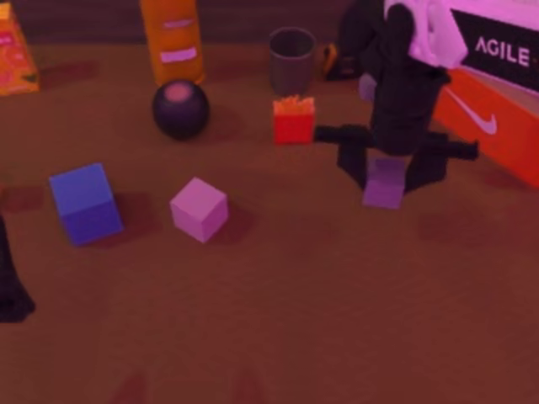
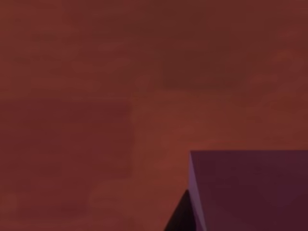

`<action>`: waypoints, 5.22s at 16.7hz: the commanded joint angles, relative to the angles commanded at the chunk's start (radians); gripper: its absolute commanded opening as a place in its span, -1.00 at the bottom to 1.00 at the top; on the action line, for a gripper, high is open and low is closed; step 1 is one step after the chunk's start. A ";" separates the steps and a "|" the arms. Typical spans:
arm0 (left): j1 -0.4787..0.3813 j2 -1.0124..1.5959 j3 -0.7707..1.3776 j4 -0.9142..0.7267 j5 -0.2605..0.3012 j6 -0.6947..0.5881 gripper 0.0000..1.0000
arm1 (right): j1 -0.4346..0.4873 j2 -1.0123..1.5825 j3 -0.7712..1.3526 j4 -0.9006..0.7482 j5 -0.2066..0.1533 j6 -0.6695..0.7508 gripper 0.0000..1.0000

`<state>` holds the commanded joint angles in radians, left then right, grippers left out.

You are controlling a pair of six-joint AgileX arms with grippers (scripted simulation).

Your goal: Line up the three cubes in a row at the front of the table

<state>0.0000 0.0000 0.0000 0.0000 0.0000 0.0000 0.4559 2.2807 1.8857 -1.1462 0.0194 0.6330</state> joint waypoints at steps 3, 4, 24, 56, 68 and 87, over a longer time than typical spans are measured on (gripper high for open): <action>0.000 0.000 0.000 0.000 0.000 0.000 1.00 | 0.047 -0.098 -0.133 0.031 0.000 -0.005 -1.00; 0.000 0.000 0.000 0.000 0.000 0.000 1.00 | 0.066 -0.135 -0.191 0.043 -0.001 -0.007 -1.00; 0.000 0.000 0.000 0.000 0.000 0.000 1.00 | 0.150 -0.182 -0.527 0.336 -0.002 -0.014 -1.00; 0.000 0.000 0.000 0.000 0.000 0.000 1.00 | 0.158 -0.272 -0.399 0.111 -0.002 -0.013 1.00; -0.057 0.218 0.218 -0.139 0.007 0.025 1.00 | 0.169 -0.501 -0.569 0.217 -0.010 -0.089 1.00; -0.384 2.131 1.759 -1.123 0.005 0.193 1.00 | -0.332 -2.120 -1.803 1.040 -0.023 -0.590 1.00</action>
<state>-0.3840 2.1314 1.7589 -1.1232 0.0049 0.1935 0.1240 0.1604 0.0827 -0.1057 -0.0037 0.0433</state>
